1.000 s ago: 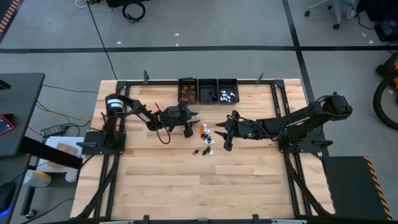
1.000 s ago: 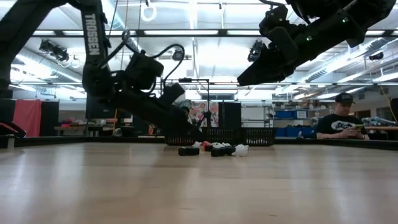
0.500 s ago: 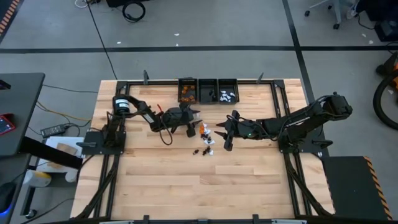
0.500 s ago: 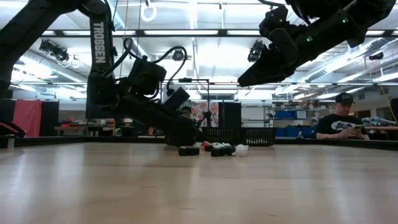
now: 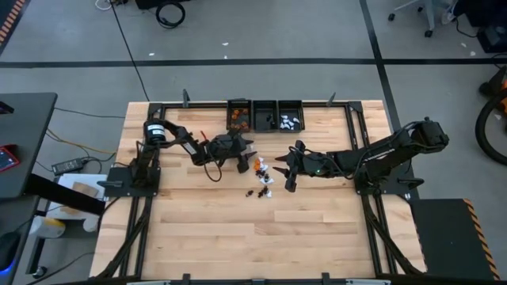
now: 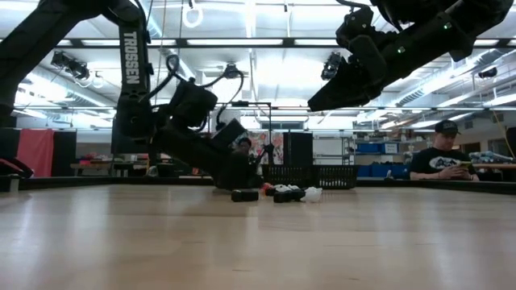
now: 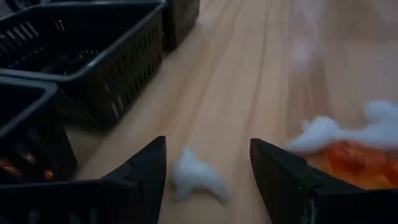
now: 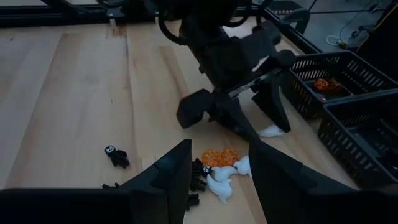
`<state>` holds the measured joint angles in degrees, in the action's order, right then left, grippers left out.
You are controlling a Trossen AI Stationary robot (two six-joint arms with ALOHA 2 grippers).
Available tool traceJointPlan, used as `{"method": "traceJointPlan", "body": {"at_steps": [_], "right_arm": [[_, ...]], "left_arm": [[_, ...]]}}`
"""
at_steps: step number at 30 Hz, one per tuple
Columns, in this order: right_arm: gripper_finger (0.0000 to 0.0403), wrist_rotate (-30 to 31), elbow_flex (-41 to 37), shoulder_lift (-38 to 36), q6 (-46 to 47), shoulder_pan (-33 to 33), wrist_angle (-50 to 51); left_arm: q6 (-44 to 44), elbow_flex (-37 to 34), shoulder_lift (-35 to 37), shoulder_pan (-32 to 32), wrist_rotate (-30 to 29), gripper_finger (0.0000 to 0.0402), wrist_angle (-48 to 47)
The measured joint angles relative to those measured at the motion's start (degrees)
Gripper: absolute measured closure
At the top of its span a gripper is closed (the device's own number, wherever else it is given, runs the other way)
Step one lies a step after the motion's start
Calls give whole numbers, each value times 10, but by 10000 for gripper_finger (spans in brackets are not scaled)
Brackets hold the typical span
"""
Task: Sort game pieces by color
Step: Put the white game piece into the right black basket
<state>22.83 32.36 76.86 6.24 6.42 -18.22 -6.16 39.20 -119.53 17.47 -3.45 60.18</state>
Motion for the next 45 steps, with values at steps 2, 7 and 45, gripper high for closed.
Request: {"method": "traceJointPlan", "body": {"at_steps": [2,7,45], "right_arm": [[238,0,0,0,-1,0,0],[238,0,0,0,-4,0,1],[238,-4,0,0,-10,0,4]], "left_arm": [[1,8,-3,2,0,193,-4],[7,24,-30,3,0,205,4],[-29,27,14,-24,-14,361,-111]]}}
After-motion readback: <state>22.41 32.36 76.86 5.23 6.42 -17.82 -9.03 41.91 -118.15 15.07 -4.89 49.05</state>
